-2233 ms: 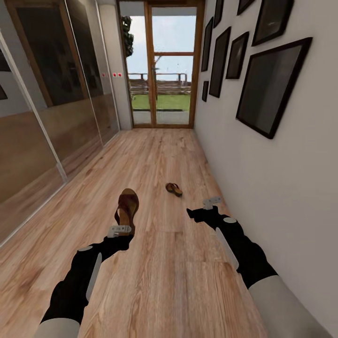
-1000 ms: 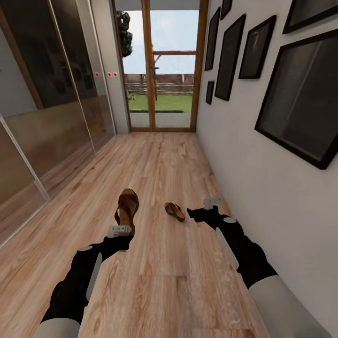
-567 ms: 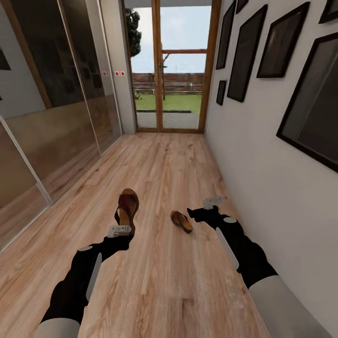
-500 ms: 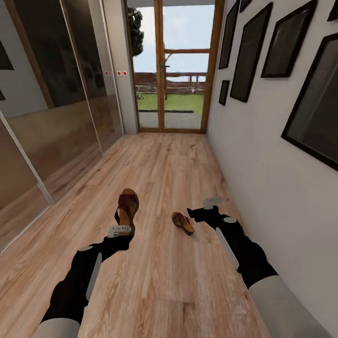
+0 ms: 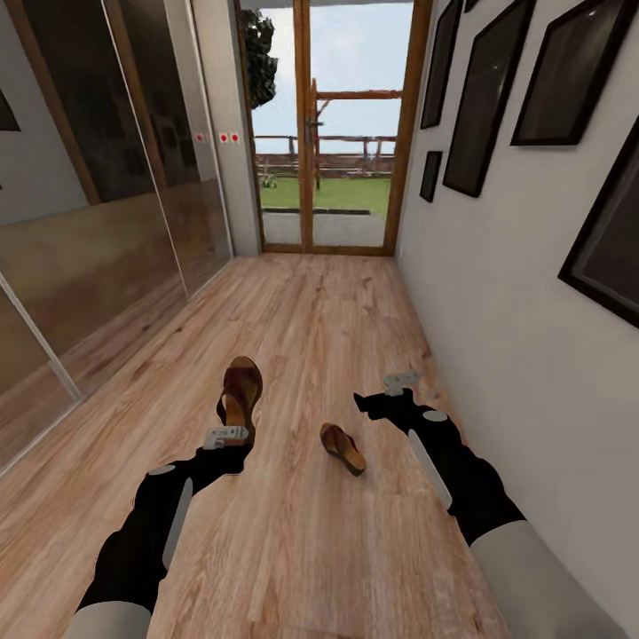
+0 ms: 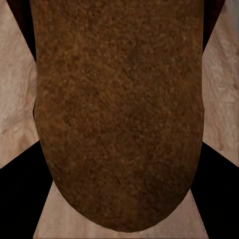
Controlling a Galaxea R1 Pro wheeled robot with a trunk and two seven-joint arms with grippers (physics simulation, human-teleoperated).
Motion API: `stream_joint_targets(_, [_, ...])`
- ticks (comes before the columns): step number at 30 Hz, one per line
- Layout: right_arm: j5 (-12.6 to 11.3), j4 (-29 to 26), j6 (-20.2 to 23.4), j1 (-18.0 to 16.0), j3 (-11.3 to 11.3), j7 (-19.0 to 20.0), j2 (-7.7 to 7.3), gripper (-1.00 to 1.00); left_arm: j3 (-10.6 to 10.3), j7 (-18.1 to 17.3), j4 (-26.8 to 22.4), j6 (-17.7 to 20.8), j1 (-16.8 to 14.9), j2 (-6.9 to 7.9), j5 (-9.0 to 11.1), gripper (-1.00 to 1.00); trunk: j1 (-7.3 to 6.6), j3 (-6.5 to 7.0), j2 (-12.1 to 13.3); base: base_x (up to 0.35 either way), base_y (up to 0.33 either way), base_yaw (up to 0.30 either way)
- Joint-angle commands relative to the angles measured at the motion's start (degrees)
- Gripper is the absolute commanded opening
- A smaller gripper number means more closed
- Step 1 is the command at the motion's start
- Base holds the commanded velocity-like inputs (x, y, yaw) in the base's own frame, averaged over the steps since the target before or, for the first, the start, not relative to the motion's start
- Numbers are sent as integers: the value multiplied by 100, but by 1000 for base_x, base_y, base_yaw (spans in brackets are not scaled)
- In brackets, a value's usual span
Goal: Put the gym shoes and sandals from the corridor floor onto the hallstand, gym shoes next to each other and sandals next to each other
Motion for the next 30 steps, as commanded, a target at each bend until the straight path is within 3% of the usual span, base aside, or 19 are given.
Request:
stream_joint_targets(1, [-57, -6, 24, -3, 11, -15, -6, 100, 22, -56, -10, 24, -5, -8, -51, -100, 2, -5, -2, 303, -190, 0])
stream_joint_targets(20, [-52, 2, 24, -3, 33, -15, -6, 100, 22, -56, -10, 22, -6, -8, -51, -100, 2, -5, -2, 276, -206, 0])
stream_joint_targets(30, [-48, -21, 24, -3, 45, -14, -6, 100, 22, -56, -10, 23, -8, -8, -51, -100, 2, -7, -2, 42, -15, 58])
